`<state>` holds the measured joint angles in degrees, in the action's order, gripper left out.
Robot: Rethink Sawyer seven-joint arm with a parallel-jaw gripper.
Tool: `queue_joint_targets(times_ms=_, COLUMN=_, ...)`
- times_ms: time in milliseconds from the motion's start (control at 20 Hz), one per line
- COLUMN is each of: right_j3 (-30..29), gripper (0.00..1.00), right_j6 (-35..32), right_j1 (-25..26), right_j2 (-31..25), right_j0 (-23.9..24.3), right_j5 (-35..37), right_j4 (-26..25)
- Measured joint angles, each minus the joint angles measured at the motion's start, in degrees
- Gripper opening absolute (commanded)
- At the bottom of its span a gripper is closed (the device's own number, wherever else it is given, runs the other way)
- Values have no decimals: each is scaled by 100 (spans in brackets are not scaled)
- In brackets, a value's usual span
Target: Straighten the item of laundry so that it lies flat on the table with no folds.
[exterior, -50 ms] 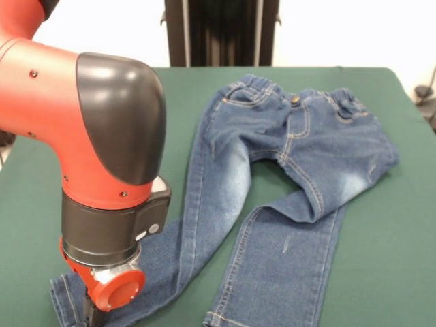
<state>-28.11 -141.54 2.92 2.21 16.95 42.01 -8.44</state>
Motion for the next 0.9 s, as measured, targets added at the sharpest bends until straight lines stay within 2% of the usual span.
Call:
queue_joint_targets(times_ms=600, right_j3=-21, gripper=0, right_j6=0, right_j1=-16, right_j2=-1, right_j0=0, right_j5=-6, right_j4=-2)
queue_joint_targets(times_ms=900, right_j3=-358, gripper=0, right_j6=0, right_j1=-245, right_j2=-1, right_j0=-3, right_j5=-159, right_j4=-19)
